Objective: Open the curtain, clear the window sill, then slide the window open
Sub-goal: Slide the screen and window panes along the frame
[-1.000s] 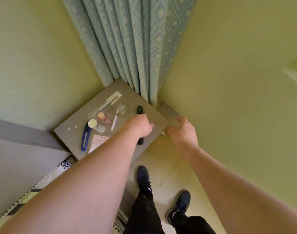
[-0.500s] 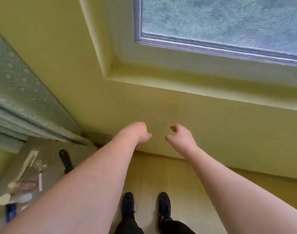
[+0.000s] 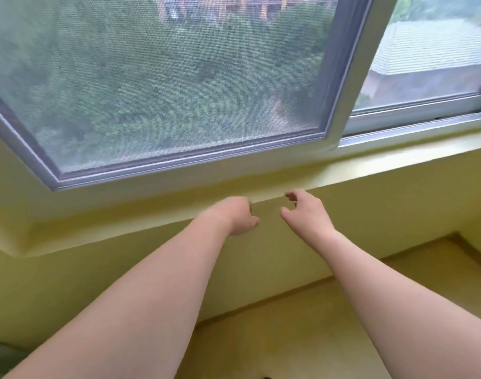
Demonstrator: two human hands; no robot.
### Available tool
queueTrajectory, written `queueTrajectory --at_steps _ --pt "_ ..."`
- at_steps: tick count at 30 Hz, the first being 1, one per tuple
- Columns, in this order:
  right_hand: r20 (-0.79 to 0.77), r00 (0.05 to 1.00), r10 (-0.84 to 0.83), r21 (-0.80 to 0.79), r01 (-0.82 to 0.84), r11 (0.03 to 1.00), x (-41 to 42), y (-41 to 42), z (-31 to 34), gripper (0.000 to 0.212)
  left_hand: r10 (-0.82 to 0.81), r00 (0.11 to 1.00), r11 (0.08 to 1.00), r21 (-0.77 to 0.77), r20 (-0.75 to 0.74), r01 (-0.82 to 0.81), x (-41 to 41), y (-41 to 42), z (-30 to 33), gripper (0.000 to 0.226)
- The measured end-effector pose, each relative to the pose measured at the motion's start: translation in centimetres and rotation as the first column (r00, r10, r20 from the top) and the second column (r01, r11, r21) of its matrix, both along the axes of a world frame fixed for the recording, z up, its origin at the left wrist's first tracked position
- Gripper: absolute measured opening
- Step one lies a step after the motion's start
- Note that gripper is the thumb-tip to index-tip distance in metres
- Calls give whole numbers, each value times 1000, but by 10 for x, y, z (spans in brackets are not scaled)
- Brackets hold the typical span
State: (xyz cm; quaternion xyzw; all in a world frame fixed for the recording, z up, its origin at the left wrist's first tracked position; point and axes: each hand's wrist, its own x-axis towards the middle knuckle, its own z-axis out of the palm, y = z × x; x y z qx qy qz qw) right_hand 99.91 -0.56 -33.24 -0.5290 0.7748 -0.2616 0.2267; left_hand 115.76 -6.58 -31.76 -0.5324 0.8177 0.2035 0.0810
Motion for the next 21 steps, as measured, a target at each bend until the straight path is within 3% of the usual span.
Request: queueTrajectory --at_steps 6,16,21 --pt "-64 998 -8 -131 -1 991 -57 -29 43 49 -16 996 981 -193 -92 -2 -44 -31 52 43" --pt "-94 993 74 -104 -84 991 -79 -63 51 47 24 999 980 -198 29 -17 -50 -64 60 38" --pt "-105 979 172 -102 -183 978 -120 -72 62 48 66 995 973 -225 74 -48 -95 -62 78 32"
